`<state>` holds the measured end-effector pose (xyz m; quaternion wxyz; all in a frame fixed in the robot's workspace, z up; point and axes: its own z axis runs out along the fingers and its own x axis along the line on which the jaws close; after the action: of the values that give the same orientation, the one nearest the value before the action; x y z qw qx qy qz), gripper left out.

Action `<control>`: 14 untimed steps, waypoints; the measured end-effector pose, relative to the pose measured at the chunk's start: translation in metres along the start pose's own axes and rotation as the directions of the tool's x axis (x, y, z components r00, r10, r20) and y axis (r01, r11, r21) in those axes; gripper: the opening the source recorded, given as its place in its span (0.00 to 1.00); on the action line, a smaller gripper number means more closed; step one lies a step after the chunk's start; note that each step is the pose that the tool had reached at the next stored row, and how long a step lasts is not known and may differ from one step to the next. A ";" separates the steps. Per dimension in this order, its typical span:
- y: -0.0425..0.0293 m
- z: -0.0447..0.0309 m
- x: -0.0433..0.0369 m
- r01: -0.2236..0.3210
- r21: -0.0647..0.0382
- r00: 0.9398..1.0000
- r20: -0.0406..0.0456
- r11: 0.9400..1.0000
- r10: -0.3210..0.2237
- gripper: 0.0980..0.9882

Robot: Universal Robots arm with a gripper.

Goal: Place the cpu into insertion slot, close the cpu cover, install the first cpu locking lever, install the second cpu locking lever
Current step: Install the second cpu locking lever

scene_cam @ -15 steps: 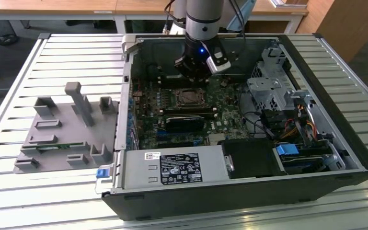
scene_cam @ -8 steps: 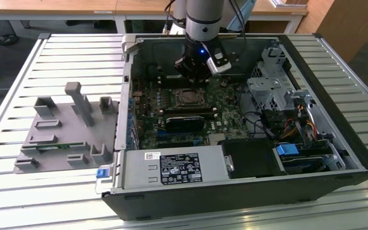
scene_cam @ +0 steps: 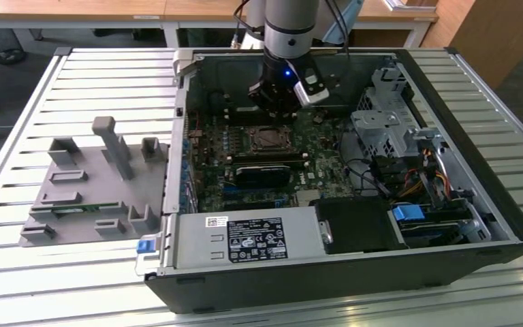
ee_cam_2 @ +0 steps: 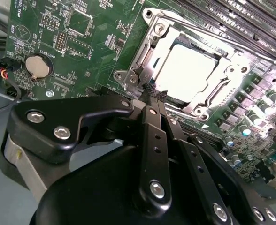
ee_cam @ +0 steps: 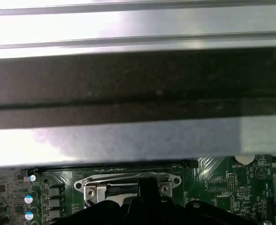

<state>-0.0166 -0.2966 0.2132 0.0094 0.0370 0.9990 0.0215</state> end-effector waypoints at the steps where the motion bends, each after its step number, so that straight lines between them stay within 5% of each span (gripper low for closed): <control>1: 0.0000 -0.0010 0.0000 0.000 0.000 1.000 0.000 1.000 0.000 0.01; 9: 0.0010 -0.0222 -0.0004 0.000 0.000 1.000 0.000 1.000 0.000 0.01; 14: -0.0013 -0.0228 -0.0006 0.000 0.000 1.000 0.000 1.000 0.000 0.01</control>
<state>-0.0165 -0.2989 0.2360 0.0094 0.0370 0.9990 0.0216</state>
